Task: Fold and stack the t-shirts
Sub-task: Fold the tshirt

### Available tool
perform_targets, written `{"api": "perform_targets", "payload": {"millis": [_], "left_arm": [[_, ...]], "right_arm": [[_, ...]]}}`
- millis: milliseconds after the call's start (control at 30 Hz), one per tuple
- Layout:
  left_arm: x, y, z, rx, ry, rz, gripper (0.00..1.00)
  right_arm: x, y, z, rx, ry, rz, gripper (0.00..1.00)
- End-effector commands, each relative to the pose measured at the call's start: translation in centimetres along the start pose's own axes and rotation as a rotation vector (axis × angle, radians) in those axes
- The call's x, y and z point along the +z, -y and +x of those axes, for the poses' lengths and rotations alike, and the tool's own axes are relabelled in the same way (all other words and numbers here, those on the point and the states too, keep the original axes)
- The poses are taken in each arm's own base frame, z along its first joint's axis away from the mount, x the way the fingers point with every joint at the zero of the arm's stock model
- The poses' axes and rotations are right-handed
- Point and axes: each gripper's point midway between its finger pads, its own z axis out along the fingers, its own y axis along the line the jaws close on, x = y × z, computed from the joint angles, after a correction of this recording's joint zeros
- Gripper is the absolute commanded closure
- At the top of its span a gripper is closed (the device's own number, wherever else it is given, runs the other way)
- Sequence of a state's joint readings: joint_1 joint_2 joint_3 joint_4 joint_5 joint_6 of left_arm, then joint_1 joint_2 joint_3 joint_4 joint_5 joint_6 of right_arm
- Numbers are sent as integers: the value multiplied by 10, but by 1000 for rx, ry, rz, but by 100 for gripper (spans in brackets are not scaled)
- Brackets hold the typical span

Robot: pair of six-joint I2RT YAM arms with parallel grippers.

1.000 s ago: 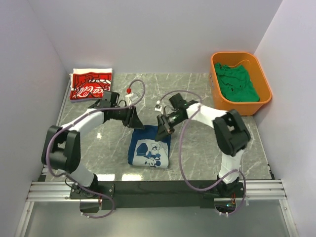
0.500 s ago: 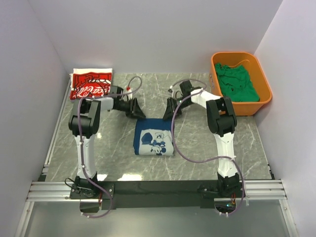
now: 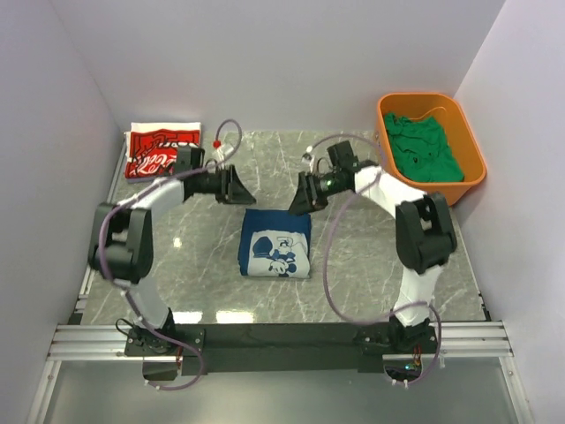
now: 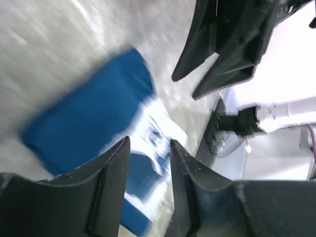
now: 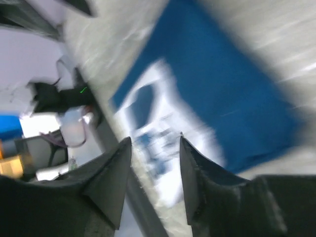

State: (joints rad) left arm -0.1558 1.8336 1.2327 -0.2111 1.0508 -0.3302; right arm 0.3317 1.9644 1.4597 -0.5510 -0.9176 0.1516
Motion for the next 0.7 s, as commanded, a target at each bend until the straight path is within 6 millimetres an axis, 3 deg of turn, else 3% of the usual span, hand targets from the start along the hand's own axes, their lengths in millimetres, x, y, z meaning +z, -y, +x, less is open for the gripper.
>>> {"api": "perform_targets", "payload": {"millis": [0,33,67,167,267,333,400,433,500,533,567,667], "left_arm": [[6,31,45,-48,-58,73,55],[9,32,54,-50,-71,77,56],[14,29,64,-71,-82,76,56],[28,10,76,-144,-95,45,57],[44,-26,70,-143,-97,-6,59],[47,-45,77,-221,-139,-33,59],[51,-74,62,-214,-135,-80,60],[49,-80,54,-217,-126,-78,61],[41,-83,26,-182,-76,-58,61],[38,-75,18,-149,-69,-34,61],[30,-58,7,-56,-65,-10,60],[13,-12,12,16,-75,78,60]], "right_arm": [[16,-49,38,24,-28,-150,46],[24,-41,58,79,-64,-156,45],[31,-43,63,74,-76,-177,45],[44,-23,70,106,-122,-147,45],[55,7,65,157,-143,-107,45],[63,39,59,186,-144,-44,46],[65,63,61,223,-169,9,48],[59,67,47,213,-150,23,49],[51,62,32,167,-127,17,51],[42,44,18,122,-99,-18,51],[35,31,14,101,-91,-39,52],[16,-25,16,46,-58,-146,52]]}}
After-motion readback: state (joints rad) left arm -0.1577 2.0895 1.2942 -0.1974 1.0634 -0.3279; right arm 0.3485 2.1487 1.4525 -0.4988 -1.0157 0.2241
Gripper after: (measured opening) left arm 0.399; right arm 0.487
